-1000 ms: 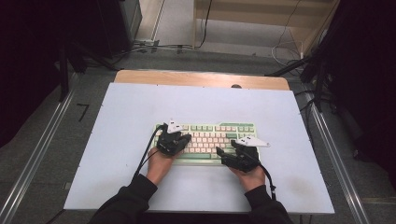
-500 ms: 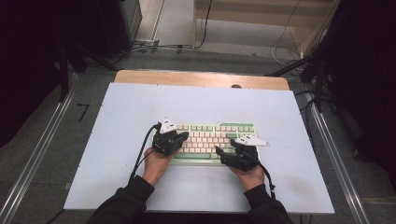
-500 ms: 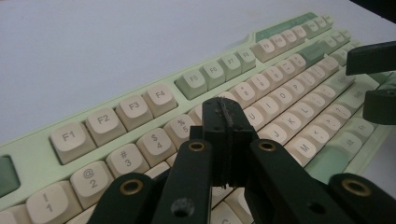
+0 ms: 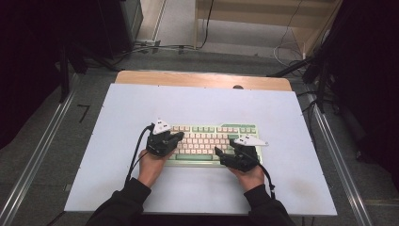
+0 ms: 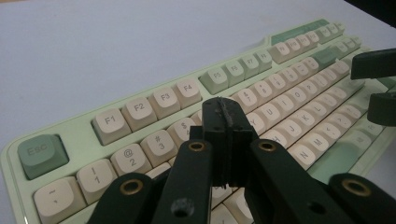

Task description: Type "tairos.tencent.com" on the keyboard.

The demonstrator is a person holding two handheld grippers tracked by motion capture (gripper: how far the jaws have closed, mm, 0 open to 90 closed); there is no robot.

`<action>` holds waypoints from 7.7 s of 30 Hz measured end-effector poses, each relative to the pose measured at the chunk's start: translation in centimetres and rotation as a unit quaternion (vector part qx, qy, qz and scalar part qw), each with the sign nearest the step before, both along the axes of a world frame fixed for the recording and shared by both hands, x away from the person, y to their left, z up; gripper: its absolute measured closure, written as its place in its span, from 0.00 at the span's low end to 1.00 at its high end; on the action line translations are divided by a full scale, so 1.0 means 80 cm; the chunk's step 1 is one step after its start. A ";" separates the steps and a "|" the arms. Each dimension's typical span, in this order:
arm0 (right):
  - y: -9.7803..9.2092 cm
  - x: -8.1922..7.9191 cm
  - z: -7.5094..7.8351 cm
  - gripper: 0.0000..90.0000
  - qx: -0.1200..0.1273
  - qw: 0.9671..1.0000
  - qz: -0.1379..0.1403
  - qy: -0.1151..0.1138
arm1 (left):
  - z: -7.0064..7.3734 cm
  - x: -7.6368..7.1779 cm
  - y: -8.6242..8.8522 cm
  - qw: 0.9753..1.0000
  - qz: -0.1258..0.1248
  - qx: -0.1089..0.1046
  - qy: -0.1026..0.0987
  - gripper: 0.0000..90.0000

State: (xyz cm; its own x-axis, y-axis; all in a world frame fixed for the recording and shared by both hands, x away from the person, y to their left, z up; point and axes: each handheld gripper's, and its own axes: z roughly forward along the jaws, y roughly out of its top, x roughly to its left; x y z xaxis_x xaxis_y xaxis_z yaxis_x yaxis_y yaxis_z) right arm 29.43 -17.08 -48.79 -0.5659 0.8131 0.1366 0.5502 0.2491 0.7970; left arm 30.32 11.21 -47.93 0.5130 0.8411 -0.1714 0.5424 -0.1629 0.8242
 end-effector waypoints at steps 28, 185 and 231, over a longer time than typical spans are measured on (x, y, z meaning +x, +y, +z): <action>0.000 0.000 0.000 0.33 0.001 1.000 -0.001 0.001 | -0.015 0.008 0.003 0.999 0.014 0.028 0.026 1.00; 0.007 0.007 0.007 0.33 0.032 0.999 -0.004 -0.007 | -0.012 -0.031 -0.008 0.999 -0.042 0.009 0.013 0.99; -0.010 -0.004 0.004 0.34 0.025 0.999 -0.026 -0.003 | -0.010 0.000 0.004 1.000 0.013 0.011 0.000 1.00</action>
